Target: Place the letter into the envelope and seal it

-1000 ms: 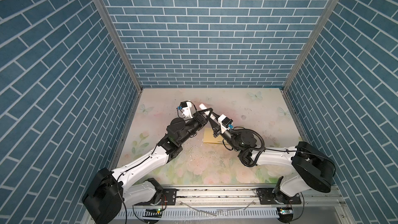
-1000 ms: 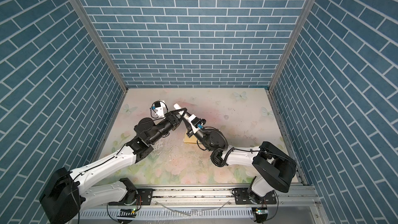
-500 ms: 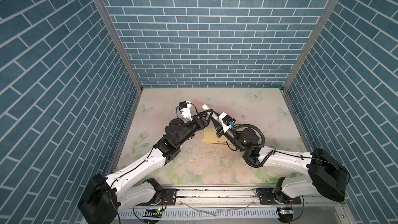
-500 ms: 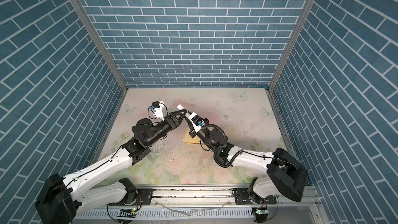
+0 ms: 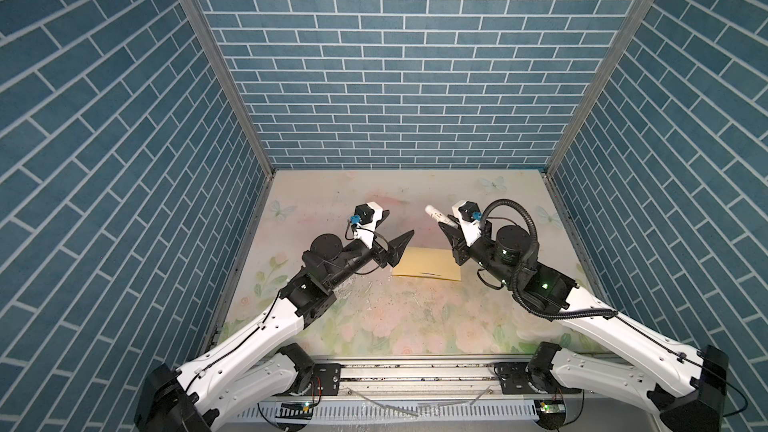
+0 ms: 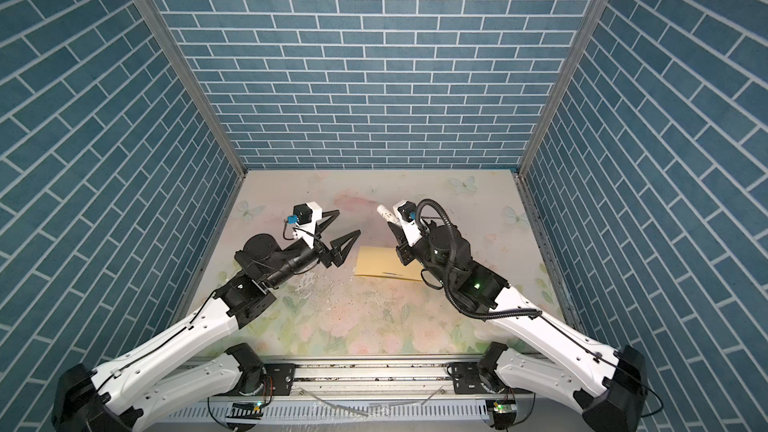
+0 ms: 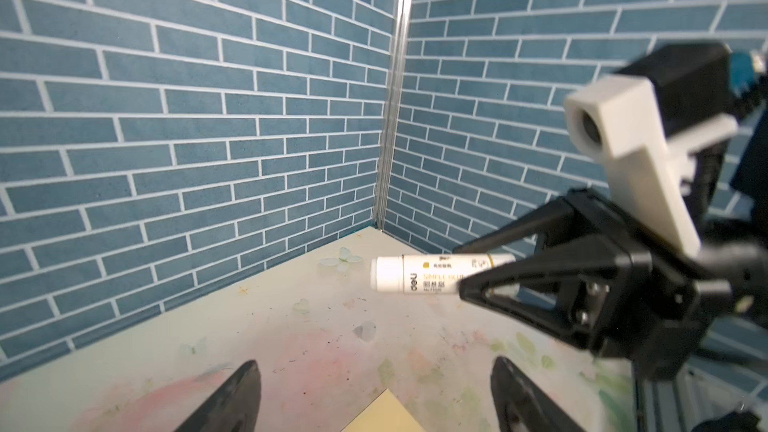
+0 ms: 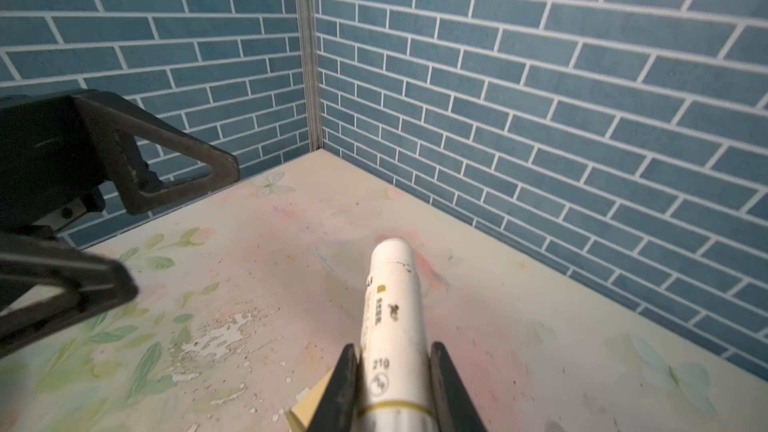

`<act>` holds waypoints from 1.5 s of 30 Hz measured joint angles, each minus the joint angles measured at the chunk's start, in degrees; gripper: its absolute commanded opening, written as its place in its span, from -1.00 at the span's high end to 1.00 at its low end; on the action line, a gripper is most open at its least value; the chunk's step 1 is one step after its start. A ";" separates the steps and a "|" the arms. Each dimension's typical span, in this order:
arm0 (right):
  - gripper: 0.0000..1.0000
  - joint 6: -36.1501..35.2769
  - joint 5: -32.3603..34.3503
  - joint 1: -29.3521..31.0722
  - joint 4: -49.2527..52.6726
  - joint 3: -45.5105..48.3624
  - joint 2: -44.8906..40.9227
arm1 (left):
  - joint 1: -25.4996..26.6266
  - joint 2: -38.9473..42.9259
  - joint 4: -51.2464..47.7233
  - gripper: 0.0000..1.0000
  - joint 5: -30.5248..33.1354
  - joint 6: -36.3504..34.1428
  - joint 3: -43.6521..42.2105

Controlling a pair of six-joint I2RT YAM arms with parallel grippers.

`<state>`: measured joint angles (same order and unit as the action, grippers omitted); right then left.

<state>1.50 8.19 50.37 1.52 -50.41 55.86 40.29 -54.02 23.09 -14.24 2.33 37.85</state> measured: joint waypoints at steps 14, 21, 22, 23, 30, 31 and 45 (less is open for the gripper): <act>1.00 9.09 -15.65 -2.67 22.49 -6.27 3.61 | 9.75 -9.40 -0.98 -0.84 -4.68 -37.66 -1.73; 1.00 10.67 -21.68 -2.67 25.51 -8.35 6.80 | 9.90 -12.52 -2.80 -0.45 -4.24 -43.47 -0.72; 1.00 10.78 -22.38 -2.67 25.64 -8.46 7.06 | 9.90 -12.87 -2.82 -0.37 -4.22 -44.11 -0.46; 1.00 10.97 -23.06 -2.67 25.94 -8.59 7.37 | 9.90 -13.18 -2.82 -0.31 -4.09 -44.65 -0.24; 1.00 12.17 -25.64 -2.67 26.69 -8.87 8.11 | 9.97 -14.73 -2.80 0.33 -3.50 -46.64 -0.02; 1.00 12.24 -25.83 -2.67 26.67 -8.87 8.11 | 9.97 -14.95 -2.71 0.43 -3.45 -46.82 -0.02; 0.29 12.26 -25.62 -2.69 26.14 -8.87 7.41 | 9.99 -15.45 3.08 1.00 -3.82 -42.60 -2.10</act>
<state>13.76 -17.43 47.68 27.66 -59.29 63.26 50.28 -69.47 26.17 -18.06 -40.27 35.75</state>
